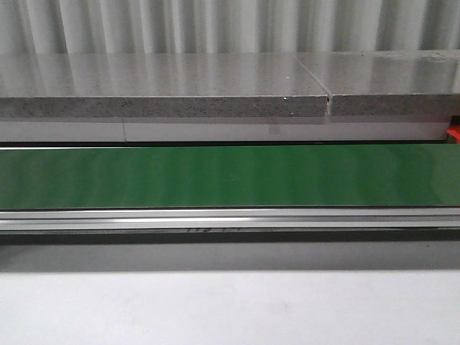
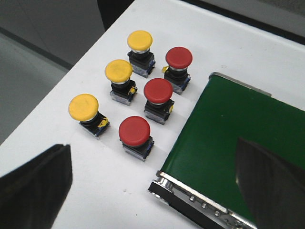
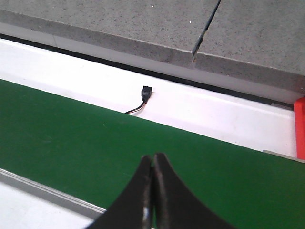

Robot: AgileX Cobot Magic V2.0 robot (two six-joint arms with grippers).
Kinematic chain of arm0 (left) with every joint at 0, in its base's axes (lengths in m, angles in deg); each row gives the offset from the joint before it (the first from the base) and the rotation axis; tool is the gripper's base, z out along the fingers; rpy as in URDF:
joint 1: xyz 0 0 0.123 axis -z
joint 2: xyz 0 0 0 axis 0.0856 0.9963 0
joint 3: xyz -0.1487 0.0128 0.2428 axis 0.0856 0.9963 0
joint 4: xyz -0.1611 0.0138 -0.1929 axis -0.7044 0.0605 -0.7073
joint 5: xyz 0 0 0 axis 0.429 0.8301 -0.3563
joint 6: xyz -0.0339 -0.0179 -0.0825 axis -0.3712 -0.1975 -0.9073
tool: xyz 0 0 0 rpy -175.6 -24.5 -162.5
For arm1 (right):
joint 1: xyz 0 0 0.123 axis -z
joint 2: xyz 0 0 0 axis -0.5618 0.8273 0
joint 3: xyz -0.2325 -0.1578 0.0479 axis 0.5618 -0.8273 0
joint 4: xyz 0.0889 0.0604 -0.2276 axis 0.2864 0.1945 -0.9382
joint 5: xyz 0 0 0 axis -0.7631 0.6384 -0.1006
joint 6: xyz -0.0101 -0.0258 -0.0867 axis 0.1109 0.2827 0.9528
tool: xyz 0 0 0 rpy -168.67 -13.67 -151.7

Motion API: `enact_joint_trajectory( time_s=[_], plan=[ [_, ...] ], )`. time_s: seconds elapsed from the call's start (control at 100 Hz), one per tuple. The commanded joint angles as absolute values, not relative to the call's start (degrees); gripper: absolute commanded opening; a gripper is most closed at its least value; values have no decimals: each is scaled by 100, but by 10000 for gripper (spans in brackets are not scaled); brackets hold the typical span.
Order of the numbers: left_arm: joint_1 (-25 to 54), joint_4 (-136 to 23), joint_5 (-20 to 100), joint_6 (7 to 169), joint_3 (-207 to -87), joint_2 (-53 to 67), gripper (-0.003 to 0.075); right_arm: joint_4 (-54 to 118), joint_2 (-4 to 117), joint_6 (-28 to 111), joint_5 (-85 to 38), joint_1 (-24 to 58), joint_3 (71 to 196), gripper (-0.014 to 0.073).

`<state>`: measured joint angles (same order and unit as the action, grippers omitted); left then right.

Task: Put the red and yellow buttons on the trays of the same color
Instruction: 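Move the left gripper down to a red push button and grasp it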

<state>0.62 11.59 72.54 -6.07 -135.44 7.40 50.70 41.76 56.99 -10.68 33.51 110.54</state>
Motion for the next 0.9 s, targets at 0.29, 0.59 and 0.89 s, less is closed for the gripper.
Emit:
enact_joint_trajectory(
  time_s=[0.29, 0.59, 0.89],
  plan=[
    [-1209, 354, 6440, 444, -13829, 1934, 598, 5133, 4123, 5724, -1333, 3343, 11206, -68],
    [-1677, -339, 5851, 1329, -13829, 2656, 598, 5133, 4123, 5724, -1328, 3343, 11206, -68],
    [-1688, -353, 5363, 1329, -13833, 3270, 598, 5133, 4123, 5724, -1328, 3343, 11206, -68]
  ],
)
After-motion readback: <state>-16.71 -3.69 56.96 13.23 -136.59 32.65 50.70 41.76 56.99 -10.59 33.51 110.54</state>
